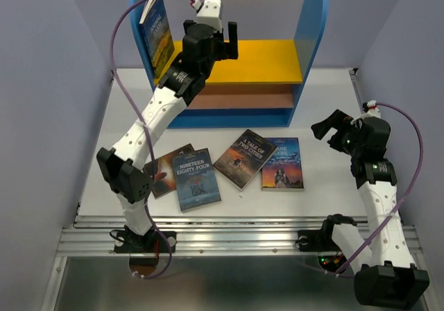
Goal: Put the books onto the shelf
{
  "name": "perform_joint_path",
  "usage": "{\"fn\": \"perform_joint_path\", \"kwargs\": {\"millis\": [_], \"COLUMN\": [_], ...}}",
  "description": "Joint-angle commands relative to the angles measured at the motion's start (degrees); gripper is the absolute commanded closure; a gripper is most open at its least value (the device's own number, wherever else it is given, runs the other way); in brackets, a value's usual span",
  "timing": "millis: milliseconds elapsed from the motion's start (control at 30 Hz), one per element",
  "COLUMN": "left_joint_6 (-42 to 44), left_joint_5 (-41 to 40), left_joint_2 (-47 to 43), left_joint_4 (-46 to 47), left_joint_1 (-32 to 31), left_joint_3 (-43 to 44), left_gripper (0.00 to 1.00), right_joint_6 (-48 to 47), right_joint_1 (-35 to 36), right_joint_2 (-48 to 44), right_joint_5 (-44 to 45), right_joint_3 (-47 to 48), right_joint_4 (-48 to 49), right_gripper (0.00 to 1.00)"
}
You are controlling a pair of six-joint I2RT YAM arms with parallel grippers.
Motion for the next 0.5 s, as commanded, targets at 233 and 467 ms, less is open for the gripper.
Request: {"fn": "perform_joint_path", "kwargs": {"millis": [233, 467], "left_joint_6": [1.6, -1.0], "left_joint_5": [-22.1, -24.0], "left_joint_2": [18.2, 20.0], "left_joint_4": [5.8, 12.7], "left_joint_1": [3.6, 9.6], "left_joint_3": [20.7, 17.8], "left_gripper": [0.01, 0.01], "right_joint_6": [-1.0, -0.8], "right_joint_1": [0.1, 0.1], "right_joint_2": [0.0, 0.2], "right_joint_5": [2.9, 3.4], "right_joint_3": [-0.7, -0.6], "right_joint_4": [1.3, 0.9], "right_gripper": [0.0, 0.0]}}
